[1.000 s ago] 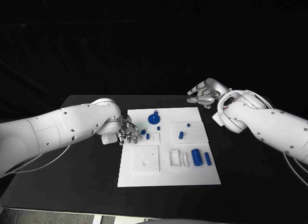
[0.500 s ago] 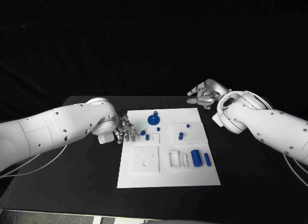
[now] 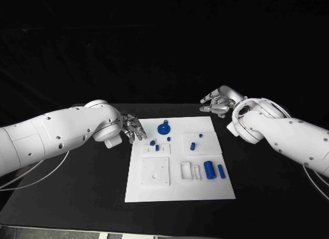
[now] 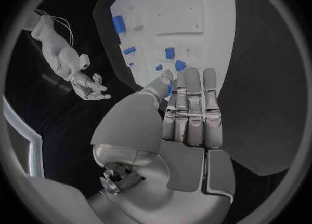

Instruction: Assemble the parts on the task board

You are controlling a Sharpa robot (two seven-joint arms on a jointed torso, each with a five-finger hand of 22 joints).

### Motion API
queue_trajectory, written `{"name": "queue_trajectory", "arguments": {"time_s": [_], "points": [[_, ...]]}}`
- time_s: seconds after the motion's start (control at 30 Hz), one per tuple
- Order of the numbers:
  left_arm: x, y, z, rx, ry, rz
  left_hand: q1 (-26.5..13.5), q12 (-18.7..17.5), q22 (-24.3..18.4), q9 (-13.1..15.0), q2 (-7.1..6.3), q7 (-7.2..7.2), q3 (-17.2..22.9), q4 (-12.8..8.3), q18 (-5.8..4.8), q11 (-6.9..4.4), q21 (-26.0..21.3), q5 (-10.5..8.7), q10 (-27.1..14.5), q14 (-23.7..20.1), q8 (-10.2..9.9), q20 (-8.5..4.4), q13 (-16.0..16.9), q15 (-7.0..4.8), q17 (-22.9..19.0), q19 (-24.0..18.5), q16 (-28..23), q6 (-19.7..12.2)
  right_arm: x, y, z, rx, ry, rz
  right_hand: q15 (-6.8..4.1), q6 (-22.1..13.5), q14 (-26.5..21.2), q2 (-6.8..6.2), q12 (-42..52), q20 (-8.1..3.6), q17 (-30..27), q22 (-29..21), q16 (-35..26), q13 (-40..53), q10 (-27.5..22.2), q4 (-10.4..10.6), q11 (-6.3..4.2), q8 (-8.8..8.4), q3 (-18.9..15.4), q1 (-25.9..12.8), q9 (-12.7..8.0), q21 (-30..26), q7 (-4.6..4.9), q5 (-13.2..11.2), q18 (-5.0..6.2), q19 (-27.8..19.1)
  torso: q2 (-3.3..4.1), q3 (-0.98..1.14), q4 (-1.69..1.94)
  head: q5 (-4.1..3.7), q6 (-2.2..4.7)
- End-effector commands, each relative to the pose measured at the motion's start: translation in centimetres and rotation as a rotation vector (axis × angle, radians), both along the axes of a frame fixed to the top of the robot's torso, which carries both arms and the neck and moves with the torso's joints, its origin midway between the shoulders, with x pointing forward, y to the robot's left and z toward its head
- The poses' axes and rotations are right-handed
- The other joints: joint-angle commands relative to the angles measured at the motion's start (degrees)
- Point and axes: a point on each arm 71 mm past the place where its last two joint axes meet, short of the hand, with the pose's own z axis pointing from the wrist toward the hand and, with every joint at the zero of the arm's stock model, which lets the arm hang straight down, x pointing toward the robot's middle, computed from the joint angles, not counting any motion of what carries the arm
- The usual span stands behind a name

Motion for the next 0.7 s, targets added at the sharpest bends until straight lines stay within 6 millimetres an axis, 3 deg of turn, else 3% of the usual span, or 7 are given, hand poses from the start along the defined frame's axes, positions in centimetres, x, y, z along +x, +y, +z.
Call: {"name": "queue_trajectory", "arguments": {"time_s": [0.03,0.1,0.27,0.43,0.7], "points": [[0.5,-0.4,1.0,-0.043,-0.126,-0.005,1.2,-1.7,-0.6,-2.1,-0.17,0.29,-1.8,-0.2,0.72,0.53,-0.9,-0.13,-0.2,0.0,0.1,0.44,-2.2,0.41,-0.7,0.1,-1.0,0.2,0.0,0.1,0.0,-0.002,-0.004,0.011,-0.24,0.2,0.0,-0.07,-0.2,-0.34,0.0,5.1,-0.3,-0.1,-0.1,0.0,0.04,-0.23,0.0,-0.6,0.0,-0.2,0.21,0.4,0.92,3.2,-0.02,0.01,0.03,0.02,0.1],[0.8,-0.6,1.2,-0.04,-0.166,-0.003,2.3,-3.6,-1.1,-4.8,0.01,0.42,-3.7,-0.2,0.95,0.7,-1.7,-0.06,0.2,0.5,0.1,0.61,-2.3,0.53,-1.2,0.6,-1.6,0.5,0.0,0.1,0.0,-0.002,-0.003,0.011,-0.24,0.2,0.0,-0.08,-0.1,-0.34,0.0,5.1,-0.3,0.0,-0.1,0.0,0.04,-0.23,-0.2,-0.7,0.0,-0.1,0.2,0.4,0.93,3.2,-0.04,0.01,0.06,0.16,0.15],[1.2,-1.1,1.3,-0.012,-0.213,-0.013,2.3,-6.4,-1.6,-8.0,-0.17,0.43,-6.6,0.7,1.02,1.19,-3.0,-0.18,0.1,0.7,0.1,0.89,-2.3,0.8,-1.7,1.1,-2.2,0.5,0.0,0.2,0.0,-0.001,-0.003,0.013,-0.24,0.2,0.0,-0.08,-0.1,-0.34,0.0,5.1,-0.3,0.0,-0.1,0.0,0.04,-0.23,-0.2,-0.7,0.0,-0.1,0.2,0.4,0.93,3.2,0.03,0.02,-0.01,0.16,0.35],[1.6,-1.7,1.0,0.033,-0.223,-0.024,0.7,-6.5,-2.1,-8.5,-1.01,0.31,-9.0,1.9,0.97,1.23,-3.5,-0.16,0.5,1.0,0.1,1.03,-2.3,0.89,-1.7,1.5,-2.1,0.8,0.0,0.3,0.0,0.0,-0.002,0.014,-0.24,0.2,0.0,-0.08,-0.1,-0.34,0.0,5.1,-0.3,0.0,-0.1,0.0,0.04,-0.23,-0.2,-0.7,0.0,-0.1,0.2,0.4,0.93,3.2,0.05,0.02,0.0,0.18,0.46],[2.0,-2.3,-0.4,0.124,-0.188,-0.039,1.7,-6.7,-3.3,-8.6,-0.49,0.29,-14.0,3.8,0.78,1.17,-5.2,-0.17,1.3,1.1,0.0,0.95,-2.2,0.84,-1.7,2.7,-1.9,1.0,0.0,0.4,0.0,0.001,-0.002,0.018,-0.24,0.3,0.0,0.01,-0.2,-0.34,0.0,5.1,-0.3,-0.1,-0.1,0.1,0.03,-0.23,-0.4,-0.7,0.0,-0.1,0.18,0.4,0.92,3.2,0.19,0.03,-0.07,0.13,0.49]]}}
